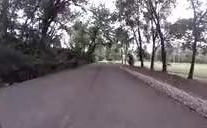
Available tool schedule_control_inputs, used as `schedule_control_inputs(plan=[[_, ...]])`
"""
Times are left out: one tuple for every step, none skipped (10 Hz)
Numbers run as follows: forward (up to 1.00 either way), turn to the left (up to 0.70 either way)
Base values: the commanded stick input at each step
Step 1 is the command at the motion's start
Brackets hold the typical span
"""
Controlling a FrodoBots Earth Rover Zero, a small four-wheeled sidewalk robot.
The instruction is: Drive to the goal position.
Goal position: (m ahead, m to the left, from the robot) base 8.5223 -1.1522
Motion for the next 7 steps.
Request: schedule_control_inputs(plan=[[1.00,0.01],[1.00,-0.02],[1.00,-0.04],[1.00,-0.06],[1.00,-0.09],[1.00,-0.13],[1.00,-0.13]])
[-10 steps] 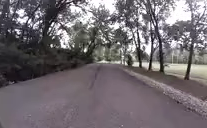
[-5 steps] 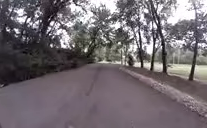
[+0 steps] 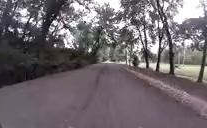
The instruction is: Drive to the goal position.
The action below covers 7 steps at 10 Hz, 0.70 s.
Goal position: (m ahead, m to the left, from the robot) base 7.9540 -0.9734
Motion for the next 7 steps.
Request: schedule_control_inputs(plan=[[1.00,-0.13],[1.00,-0.13],[1.00,-0.13],[1.00,-0.13],[1.00,-0.13],[1.00,-0.13],[1.00,-0.13]])
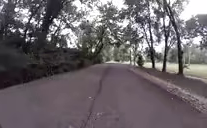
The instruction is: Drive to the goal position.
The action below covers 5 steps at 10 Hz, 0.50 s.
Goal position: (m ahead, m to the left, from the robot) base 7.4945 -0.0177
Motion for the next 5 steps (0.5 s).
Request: schedule_control_inputs(plan=[[1.00,-0.13],[1.00,-0.13],[1.00,-0.13],[1.00,-0.13],[1.00,-0.11]])
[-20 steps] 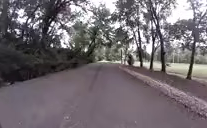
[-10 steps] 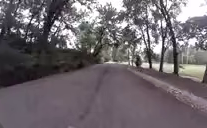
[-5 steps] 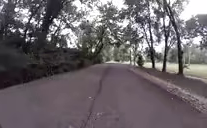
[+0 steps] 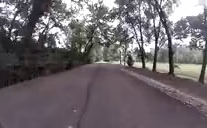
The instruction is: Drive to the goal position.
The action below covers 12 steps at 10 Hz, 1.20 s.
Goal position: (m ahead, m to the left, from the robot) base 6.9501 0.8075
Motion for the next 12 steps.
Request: schedule_control_inputs(plan=[[1.00,-0.07],[1.00,-0.03],[1.00,-0.02],[1.00,0.00],[1.00,0.01],[1.00,0.01],[1.00,0.01],[1.00,0.01],[1.00,0.01],[1.00,0.01],[1.00,0.01],[1.00,0.01]])
